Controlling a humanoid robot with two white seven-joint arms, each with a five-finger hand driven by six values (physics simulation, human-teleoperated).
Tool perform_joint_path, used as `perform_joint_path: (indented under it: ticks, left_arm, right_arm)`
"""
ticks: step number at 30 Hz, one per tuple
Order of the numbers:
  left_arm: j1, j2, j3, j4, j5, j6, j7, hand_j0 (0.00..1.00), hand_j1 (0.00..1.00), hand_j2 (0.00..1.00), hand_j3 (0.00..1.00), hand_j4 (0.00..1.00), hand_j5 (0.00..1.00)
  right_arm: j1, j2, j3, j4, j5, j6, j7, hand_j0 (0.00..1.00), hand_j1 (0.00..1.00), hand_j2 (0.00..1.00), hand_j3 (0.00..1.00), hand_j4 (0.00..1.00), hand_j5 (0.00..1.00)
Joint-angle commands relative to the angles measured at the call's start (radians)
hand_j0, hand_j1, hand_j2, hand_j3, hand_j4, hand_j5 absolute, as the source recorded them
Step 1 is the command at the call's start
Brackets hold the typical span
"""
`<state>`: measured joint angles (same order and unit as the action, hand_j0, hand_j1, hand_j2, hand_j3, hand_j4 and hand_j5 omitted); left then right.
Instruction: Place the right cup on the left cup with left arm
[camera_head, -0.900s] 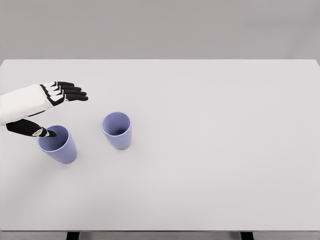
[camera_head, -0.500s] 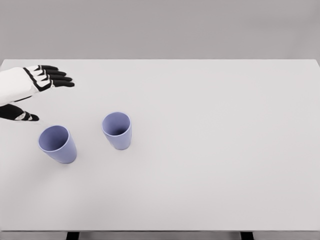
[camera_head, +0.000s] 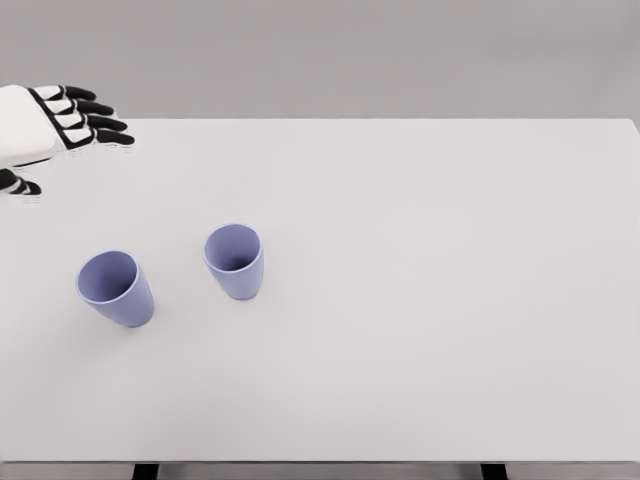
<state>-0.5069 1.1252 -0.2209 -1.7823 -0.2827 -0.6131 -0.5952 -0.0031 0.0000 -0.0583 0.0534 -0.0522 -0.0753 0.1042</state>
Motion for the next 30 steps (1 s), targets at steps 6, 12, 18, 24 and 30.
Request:
perform_joint_path:
  ticks: [6,12,18,24,30]
  left_arm:
    - [-0.372,-0.174,-0.448,0.067,-0.035,0.002,-0.016,1.0,1.0,1.0,1.0,1.0,1.0]
    - [-0.567,-0.191,-0.722,0.063,0.069,0.002,-0.016,1.0,1.0,1.0,1.0,1.0,1.0]
    - [-0.89,-0.179,-1.095,0.066,0.329,0.002,-0.016,1.0,1.0,1.0,1.0,1.0,1.0]
    - [-1.075,-0.173,-1.357,0.067,0.487,0.002,-0.016,1.0,1.0,1.0,1.0,1.0,1.0]
    - [-1.07,-0.183,-1.384,0.11,0.496,0.002,-0.016,1.0,1.0,1.0,1.0,1.0,1.0]
  right_arm:
    - [0.0,0.0,0.0,0.0,0.0,0.0,0.0,1.0,1.0,1.0,1.0,1.0,1.0]
    - [0.0,0.0,0.0,0.0,0.0,0.0,0.0,1.0,1.0,1.0,1.0,1.0,1.0]
    - [0.002,0.0,0.0,0.0,0.0,0.0,0.0,1.0,1.0,1.0,1.0,1.0,1.0]
    - [0.0,0.0,0.0,0.0,0.0,0.0,0.0,1.0,1.0,1.0,1.0,1.0,1.0]
    - [0.002,0.0,0.0,0.0,0.0,0.0,0.0,1.0,1.0,1.0,1.0,1.0,1.0]
